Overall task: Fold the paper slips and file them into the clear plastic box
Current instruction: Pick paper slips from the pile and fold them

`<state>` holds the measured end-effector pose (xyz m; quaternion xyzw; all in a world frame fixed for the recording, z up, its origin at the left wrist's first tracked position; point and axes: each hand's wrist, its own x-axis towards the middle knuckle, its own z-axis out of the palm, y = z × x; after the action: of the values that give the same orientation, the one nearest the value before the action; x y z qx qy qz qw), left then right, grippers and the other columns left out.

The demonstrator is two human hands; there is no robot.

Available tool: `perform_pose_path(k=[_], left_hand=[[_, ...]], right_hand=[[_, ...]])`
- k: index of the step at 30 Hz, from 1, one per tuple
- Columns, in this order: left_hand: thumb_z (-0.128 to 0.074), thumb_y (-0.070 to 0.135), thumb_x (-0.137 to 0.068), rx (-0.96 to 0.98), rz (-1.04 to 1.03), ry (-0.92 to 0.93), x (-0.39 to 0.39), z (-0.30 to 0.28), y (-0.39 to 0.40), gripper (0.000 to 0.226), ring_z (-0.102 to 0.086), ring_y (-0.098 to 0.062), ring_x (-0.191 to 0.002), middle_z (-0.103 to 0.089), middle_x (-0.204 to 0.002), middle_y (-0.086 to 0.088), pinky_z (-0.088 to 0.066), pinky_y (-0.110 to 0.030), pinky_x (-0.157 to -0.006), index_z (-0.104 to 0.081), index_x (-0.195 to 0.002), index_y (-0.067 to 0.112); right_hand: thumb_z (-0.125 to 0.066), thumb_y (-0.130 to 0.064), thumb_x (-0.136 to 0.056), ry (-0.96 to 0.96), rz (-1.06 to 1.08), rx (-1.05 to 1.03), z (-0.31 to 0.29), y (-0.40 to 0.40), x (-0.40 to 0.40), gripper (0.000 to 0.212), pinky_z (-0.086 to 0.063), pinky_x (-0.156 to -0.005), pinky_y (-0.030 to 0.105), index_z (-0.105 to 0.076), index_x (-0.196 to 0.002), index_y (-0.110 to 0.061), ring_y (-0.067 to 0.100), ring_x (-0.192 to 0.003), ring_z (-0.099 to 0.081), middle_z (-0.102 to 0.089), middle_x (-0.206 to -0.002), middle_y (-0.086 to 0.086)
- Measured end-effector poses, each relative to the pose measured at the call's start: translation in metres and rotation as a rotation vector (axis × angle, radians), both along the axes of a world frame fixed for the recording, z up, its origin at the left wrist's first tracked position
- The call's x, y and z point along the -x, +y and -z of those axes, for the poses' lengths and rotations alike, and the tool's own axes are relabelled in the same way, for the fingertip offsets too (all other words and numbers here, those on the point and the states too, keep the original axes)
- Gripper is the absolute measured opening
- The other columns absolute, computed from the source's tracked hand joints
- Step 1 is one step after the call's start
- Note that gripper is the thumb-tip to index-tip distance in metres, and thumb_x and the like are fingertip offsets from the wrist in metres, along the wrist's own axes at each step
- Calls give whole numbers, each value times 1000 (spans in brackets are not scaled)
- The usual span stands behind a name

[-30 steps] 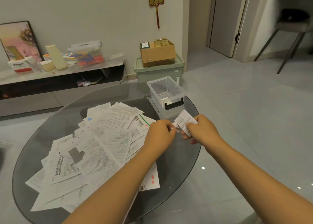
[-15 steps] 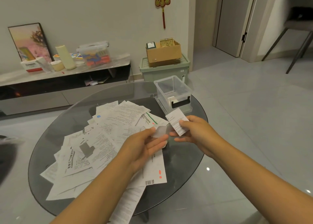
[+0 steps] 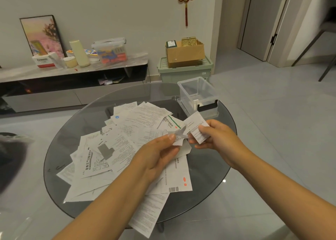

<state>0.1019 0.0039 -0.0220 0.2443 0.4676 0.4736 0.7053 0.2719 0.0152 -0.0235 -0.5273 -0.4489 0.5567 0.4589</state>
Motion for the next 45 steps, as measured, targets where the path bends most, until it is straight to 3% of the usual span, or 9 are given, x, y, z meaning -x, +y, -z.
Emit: perform_pose_path(k=[8, 17, 21, 26, 29, 34, 38, 41, 45], left_hand=[[-53, -1, -90, -14, -48, -219, 1, -3, -1, 27, -64, -37, -102, -66, -109, -26, -55, -45, -80, -55, -117, -4], [-42, 6, -98, -95, -125, 113, -1, -4, -1, 17, -72, -19, -67, -74, -75, -5, -59, -32, -59, -55, -89, 11], [-57, 0, -89, -71, 12, 164, 3, -2, -1, 14, -72, -25, -83, -73, -92, -12, -60, -37, -68, -61, -102, 3], [-65, 9, -87, -102, 27, 456, 7, 2, 0, 7, -72, -21, -71, -74, -80, -2, -60, -33, -69, -66, -93, 13], [-61, 12, -89, -218, 44, 643, 7, 2, -2, 12, -70, -17, -62, -73, -78, -1, -57, -25, -60, -70, -89, 20], [-57, 13, -88, -278, 130, 609, 0, 0, -1, 23, -66, -7, -77, -71, -101, 1, -52, -21, -67, -74, -101, 22], [-57, 30, -88, -216, 82, 524, -3, -1, 1, 24, -67, -21, -90, -71, -103, -6, -55, -35, -84, -75, -97, 16], [-56, 11, -92, -361, 34, 641, -4, 4, -5, 26, -69, -6, -76, -71, -91, 12, -56, -18, -67, -71, -96, 32], [-49, -1, -93, -382, 15, 532, -10, 8, -9, 36, -71, -13, -79, -72, -84, 12, -57, -24, -68, -63, -100, 31]], right_hand=[[-50, -10, -94, 43, -81, 13, 4, -2, 9, 11, -55, -84, 39, -59, -91, -4, 30, -96, -65, -69, -102, 16], [-55, -15, -91, -289, -16, -136, 4, -5, 12, 16, -53, -80, 31, -58, -75, -16, 15, -84, -66, -71, -88, 1], [-56, -14, -89, -351, -50, -187, 2, -7, 12, 13, -49, -72, 26, -57, -76, -13, 11, -77, -63, -70, -86, 2], [-57, -13, -89, -279, -40, -195, 1, -8, 13, 16, -51, -67, 17, -59, -74, -15, 3, -71, -63, -69, -79, -4], [-55, -12, -90, -222, 7, -167, 1, -6, 13, 15, -54, -76, 27, -60, -76, -11, 13, -79, -66, -71, -86, 2], [-44, -4, -95, 139, 14, 14, 0, -3, 14, 18, -57, -80, 39, -56, -102, 7, 32, -91, -67, -68, -101, 20], [-49, -9, -94, 66, 9, 6, 2, -4, 15, 15, -56, -83, 36, -61, -93, 0, 27, -93, -66, -69, -100, 15], [-57, -15, -90, -65, 3, 6, 7, -7, 18, 17, -52, -70, 22, -67, -92, -2, 17, -78, -63, -71, -89, 7], [-63, -18, -87, -99, 46, 60, 12, -14, 25, 16, -42, -50, 16, -68, -87, -3, 9, -54, -47, -61, -72, 6]])
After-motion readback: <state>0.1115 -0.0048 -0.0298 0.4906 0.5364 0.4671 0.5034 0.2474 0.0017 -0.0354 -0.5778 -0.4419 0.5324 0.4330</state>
